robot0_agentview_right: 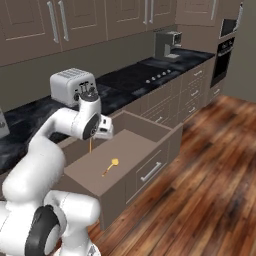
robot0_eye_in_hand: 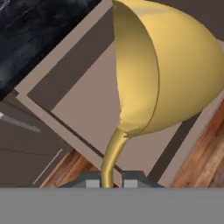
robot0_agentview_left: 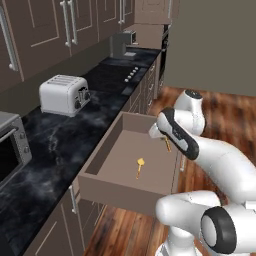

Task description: Organize the utensils by type. Pick up the wooden spoons from the counter and place them in the open cabinet. Then pick up the metallic utensils from the counter and place them in the open drawer.

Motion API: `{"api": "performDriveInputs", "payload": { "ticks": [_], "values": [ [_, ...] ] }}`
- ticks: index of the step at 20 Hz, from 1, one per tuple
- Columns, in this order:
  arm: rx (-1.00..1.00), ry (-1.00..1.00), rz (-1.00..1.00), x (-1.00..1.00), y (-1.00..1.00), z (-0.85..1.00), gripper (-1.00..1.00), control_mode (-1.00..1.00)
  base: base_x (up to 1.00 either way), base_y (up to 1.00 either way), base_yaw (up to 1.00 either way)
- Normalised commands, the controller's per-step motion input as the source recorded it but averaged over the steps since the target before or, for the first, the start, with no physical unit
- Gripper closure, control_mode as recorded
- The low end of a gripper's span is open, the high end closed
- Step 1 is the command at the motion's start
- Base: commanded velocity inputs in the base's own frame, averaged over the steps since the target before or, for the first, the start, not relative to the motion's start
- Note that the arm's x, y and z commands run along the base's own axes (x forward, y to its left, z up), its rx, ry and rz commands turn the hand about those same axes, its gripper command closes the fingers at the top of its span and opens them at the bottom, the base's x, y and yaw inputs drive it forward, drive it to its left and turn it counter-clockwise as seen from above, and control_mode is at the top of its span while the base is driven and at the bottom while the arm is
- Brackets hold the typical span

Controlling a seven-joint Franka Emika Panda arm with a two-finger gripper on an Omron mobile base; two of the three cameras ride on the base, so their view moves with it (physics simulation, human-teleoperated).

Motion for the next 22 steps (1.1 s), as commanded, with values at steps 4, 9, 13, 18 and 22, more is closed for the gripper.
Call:
{"api": "performDriveInputs", "payload": {
  "ticks": [4, 9, 13, 18, 22],
  "values": [
    [0.07, 0.11, -0.19, 0.82, 0.08, -0.44, 1.0, -1.0, 0.0, 0.0, 0.0],
    [0.0, 0.02, -0.22, 0.59, 0.14, -0.46, 1.0, -1.0, 0.0, 0.0, 0.0],
    [0.0, 0.0, -0.21, 0.41, 0.04, -0.37, 1.0, -1.0, 0.0, 0.0, 0.0],
    [0.0, 0.0, -0.19, 0.24, 0.0, -0.33, 1.0, -1.0, 0.0, 0.0, 0.0],
    [0.0, 0.08, -0.14, 0.06, 0.0, -0.14, 1.0, -1.0, 0.0, 0.0, 0.0]
  ]
}}
